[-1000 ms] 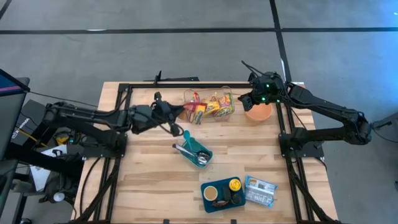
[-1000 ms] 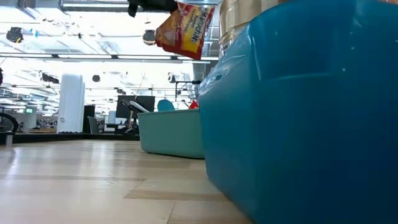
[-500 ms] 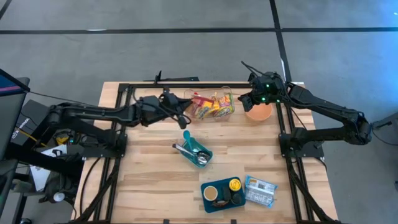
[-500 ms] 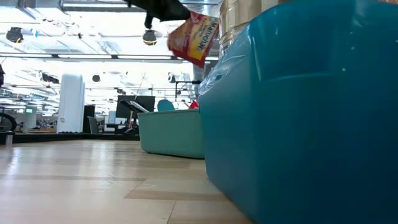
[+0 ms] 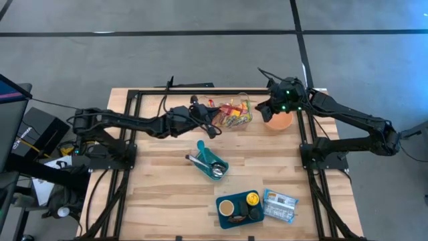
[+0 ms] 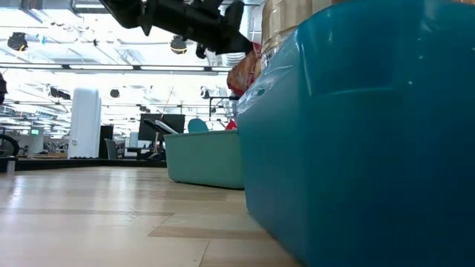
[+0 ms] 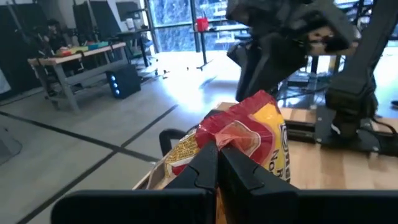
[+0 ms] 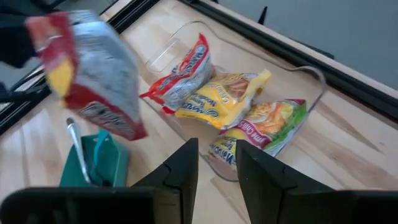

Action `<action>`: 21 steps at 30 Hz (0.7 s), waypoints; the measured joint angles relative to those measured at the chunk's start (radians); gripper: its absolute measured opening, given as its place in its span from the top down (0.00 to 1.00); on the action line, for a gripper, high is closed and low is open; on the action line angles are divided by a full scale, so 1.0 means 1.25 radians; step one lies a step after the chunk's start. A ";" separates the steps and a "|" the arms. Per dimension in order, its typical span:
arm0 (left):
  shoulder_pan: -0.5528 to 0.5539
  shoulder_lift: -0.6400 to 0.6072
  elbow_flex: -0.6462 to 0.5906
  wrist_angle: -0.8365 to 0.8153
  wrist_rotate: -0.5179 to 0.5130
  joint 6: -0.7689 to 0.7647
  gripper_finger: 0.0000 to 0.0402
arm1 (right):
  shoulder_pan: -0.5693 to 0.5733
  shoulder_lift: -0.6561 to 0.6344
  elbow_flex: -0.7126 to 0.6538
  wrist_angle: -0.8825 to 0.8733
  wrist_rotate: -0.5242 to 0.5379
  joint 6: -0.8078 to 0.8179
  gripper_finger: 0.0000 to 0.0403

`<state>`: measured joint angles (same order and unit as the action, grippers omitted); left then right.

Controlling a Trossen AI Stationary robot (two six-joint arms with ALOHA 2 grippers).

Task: Pick & Place Food Item
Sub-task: Put the red noodle pack into the transparent bin

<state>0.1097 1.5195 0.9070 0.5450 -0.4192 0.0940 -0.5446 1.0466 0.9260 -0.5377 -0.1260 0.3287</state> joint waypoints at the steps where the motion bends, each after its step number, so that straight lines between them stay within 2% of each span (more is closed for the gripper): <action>1: 0.003 0.010 0.000 0.016 0.000 0.000 1.00 | 0.000 0.000 0.000 0.000 -0.011 -0.001 0.75; 7: 0.008 0.050 0.000 0.045 0.006 0.000 1.00 | 0.006 0.000 0.000 0.012 -0.092 -0.054 0.75; 15: 0.005 0.055 0.000 0.049 0.010 -0.001 1.00 | 0.027 0.000 0.000 0.047 -0.172 -0.061 0.75; 21: 0.002 0.055 0.000 0.051 0.011 -0.020 1.00 | 0.045 0.000 0.000 0.105 -0.174 -0.060 0.74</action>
<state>0.1120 1.5883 0.9070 0.6086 -0.4053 0.0689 -0.4880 1.0466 0.9260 -0.4066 -0.3439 0.2534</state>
